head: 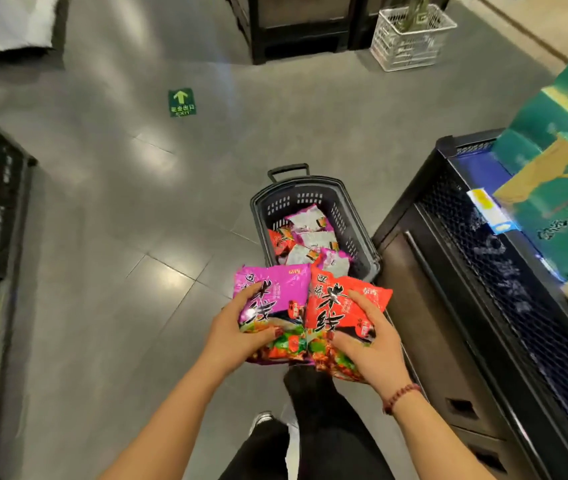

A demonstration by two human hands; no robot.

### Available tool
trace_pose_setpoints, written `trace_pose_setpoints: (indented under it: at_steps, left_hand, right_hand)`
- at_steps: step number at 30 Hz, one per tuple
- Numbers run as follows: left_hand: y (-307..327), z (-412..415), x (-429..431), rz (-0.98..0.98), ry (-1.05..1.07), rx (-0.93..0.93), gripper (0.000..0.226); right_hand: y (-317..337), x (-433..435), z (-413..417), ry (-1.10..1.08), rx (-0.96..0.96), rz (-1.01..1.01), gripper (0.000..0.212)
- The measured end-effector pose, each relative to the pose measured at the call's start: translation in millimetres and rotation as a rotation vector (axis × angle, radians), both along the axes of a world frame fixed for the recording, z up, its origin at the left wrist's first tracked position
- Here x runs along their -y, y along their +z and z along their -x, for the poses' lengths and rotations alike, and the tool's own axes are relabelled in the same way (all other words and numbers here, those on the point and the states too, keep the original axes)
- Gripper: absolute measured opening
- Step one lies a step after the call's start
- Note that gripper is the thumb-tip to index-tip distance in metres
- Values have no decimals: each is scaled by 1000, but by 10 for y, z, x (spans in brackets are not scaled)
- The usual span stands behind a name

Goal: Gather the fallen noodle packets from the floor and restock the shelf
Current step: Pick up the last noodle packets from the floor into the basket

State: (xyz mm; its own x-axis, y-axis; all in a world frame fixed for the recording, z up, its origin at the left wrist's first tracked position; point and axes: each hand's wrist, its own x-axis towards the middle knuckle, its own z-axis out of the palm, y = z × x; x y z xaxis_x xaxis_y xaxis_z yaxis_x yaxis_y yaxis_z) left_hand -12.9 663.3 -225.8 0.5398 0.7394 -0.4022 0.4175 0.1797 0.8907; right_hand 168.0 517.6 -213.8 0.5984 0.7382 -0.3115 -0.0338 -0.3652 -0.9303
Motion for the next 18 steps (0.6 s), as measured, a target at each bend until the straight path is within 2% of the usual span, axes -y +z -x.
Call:
trace_pose_setpoints:
  at_steps: [9, 15, 18]
  left_hand:
    - [-311, -995, -1141, 145, 157, -42, 74]
    - [-645, -1668, -1747, 201, 253, -23, 74]
    - [-1007, -1975, -2042, 211, 286, -18, 74]
  right_hand:
    - [-354, -1383, -1175, 94, -55, 68, 65]
    - [-639, -2194, -1945, 196, -1, 193, 66]
    - [-918, -2593, -2257, 226, 27, 225, 67]
